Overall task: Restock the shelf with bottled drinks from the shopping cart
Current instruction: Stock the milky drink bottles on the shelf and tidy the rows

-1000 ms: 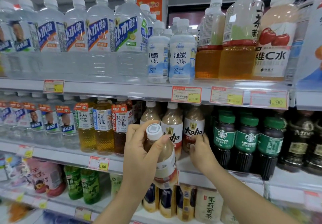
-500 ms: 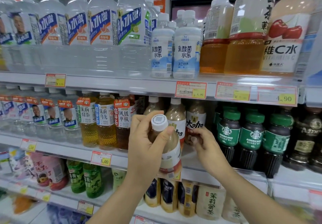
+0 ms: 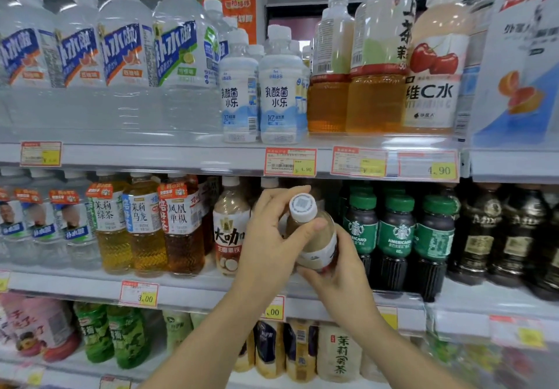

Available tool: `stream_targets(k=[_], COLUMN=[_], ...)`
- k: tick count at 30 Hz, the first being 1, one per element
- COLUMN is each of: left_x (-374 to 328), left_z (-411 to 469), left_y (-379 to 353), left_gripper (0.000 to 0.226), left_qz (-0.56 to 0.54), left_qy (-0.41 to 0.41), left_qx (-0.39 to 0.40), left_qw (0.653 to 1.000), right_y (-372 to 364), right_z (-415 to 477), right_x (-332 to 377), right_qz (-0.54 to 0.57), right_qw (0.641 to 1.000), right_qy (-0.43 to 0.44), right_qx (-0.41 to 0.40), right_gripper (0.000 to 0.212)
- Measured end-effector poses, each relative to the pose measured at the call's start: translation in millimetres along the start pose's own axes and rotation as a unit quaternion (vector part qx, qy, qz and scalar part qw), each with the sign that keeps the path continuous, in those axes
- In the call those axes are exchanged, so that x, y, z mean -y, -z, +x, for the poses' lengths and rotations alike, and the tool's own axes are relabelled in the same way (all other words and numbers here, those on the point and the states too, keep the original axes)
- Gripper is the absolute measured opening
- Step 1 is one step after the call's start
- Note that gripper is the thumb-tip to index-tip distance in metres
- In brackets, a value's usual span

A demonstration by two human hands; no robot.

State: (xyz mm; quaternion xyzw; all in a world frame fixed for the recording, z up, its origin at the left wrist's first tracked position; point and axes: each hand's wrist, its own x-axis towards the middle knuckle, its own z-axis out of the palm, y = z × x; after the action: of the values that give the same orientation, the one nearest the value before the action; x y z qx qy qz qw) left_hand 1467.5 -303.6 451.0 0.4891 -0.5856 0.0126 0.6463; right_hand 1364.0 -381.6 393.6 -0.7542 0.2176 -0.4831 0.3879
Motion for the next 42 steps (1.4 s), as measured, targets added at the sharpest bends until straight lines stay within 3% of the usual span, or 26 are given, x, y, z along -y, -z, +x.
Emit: stream_targets(k=[8,12,16,22,26,29,32,37,42], left_x=[36.4,42.8,42.2,39.3,42.5,43.7,40.8,66.8,85.3], left_z=[-11.6,-3.5,3.8,9.2,14.2,16.4,12.8,-4.3,-14.7], left_y=[7.6,-1.5,-5.6,-13.9,-10.8,-3.6,11.8,54.6,67.2], left_gripper=[0.050,0.053,0.051,0.054,0.052,0.049,0.035,0.035,0.052], left_qz=[0.089,0.117,0.143,0.192,0.226,0.317,0.377,0.419,0.395], left_qy=[0.103,0.098,0.091,0.022,0.002,-0.028,-0.080,-0.088,-0.013], left_qx=[0.069,0.062,0.072,0.082,0.110,0.122,0.094,-0.068,-0.033], left_qw=[0.988,0.986,0.983,0.978,0.968,0.940,0.918,0.901,0.918], right_y=[-34.1,-37.1,-29.0,-24.2,-27.4,-31.0,-37.8,-50.7,-54.9], right_z=[-4.1,2.3,4.8,2.6,-1.4,-0.2,6.2,19.5,32.5], right_x=[-19.8,-19.4,-16.9,-17.4,-18.6,-18.1,-19.1,-15.4,-12.9], right_qz=[-0.065,-0.100,-0.078,-0.065,-0.099,-0.119,-0.157,-0.203,-0.178], right_qw=[0.992,0.991,0.994,0.996,0.993,0.991,0.984,0.972,0.970], right_qy=[-0.009,-0.025,-0.041,-0.043,-0.042,-0.041,-0.061,-0.087,-0.134], right_qx=[-0.103,-0.086,-0.069,-0.052,-0.050,-0.052,-0.061,-0.086,-0.094], right_gripper=[0.077,0.082,0.071,0.064,0.074,0.078,0.088,0.088,0.095])
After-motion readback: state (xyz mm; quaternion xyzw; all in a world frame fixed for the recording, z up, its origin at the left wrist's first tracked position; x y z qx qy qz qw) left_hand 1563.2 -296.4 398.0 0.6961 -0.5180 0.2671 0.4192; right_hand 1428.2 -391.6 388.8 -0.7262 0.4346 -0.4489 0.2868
